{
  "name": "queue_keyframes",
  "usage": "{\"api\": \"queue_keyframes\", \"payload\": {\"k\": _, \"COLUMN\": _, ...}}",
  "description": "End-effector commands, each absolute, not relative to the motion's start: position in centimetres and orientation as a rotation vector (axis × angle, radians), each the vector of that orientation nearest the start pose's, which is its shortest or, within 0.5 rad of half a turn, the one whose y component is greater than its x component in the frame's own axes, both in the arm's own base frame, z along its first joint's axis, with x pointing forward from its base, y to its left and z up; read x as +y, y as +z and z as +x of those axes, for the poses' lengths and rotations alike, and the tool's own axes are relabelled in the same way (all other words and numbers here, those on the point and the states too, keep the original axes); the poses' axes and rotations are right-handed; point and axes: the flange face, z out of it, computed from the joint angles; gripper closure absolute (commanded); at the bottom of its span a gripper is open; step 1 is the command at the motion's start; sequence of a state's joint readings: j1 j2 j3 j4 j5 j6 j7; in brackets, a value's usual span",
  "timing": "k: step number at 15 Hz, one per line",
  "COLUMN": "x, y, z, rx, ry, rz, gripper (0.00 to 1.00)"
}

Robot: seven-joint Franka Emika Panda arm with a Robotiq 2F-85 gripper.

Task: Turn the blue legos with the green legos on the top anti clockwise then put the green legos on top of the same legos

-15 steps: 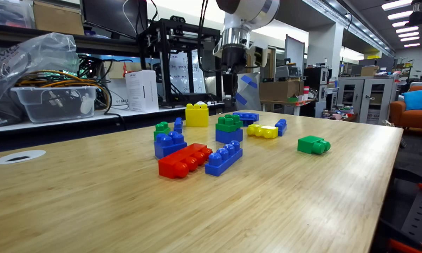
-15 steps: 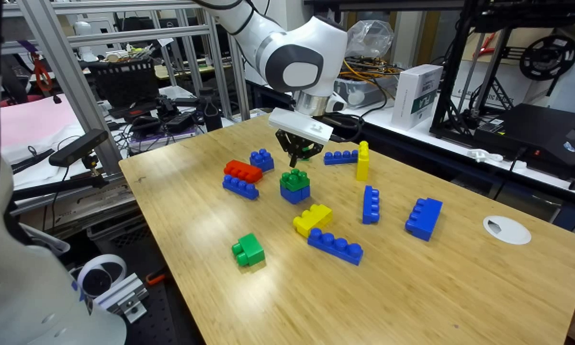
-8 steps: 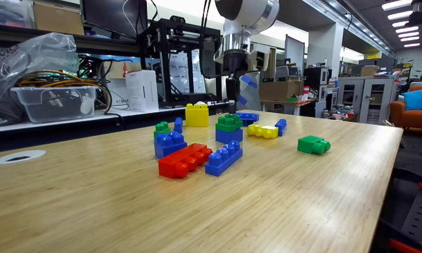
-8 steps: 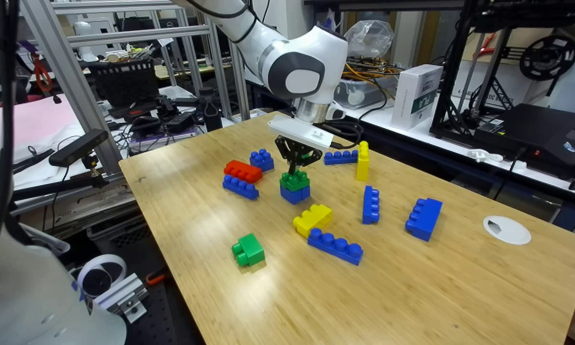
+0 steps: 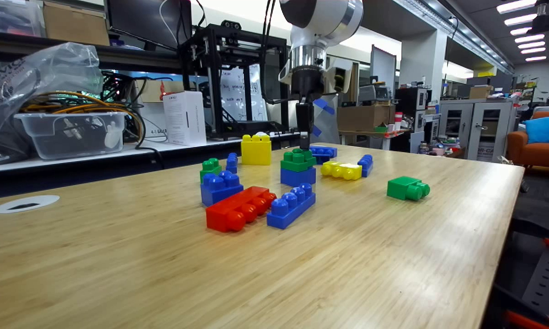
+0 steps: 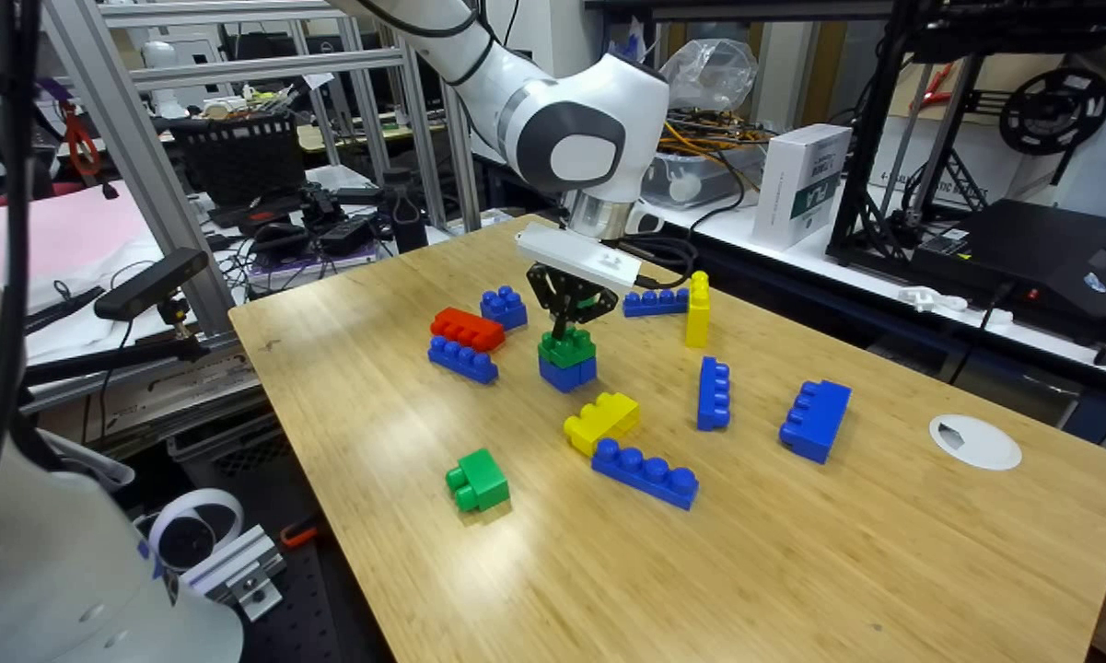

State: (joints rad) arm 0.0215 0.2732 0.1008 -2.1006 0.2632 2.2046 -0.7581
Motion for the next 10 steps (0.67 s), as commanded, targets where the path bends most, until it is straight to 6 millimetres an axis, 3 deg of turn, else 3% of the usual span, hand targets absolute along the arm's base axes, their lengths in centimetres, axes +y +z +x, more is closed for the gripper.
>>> {"api": "queue_keyframes", "payload": {"k": 1, "x": 7.63, "y": 27.29, "z": 55.59, "rx": -1.022, "ry": 0.169, "rz": -2.68, "gripper": 1.0}}
{"api": "queue_keyframes", "payload": {"k": 10, "x": 7.82, "y": 26.42, "z": 55.21, "rx": -1.054, "ry": 0.189, "rz": -2.663, "gripper": 1.0}}
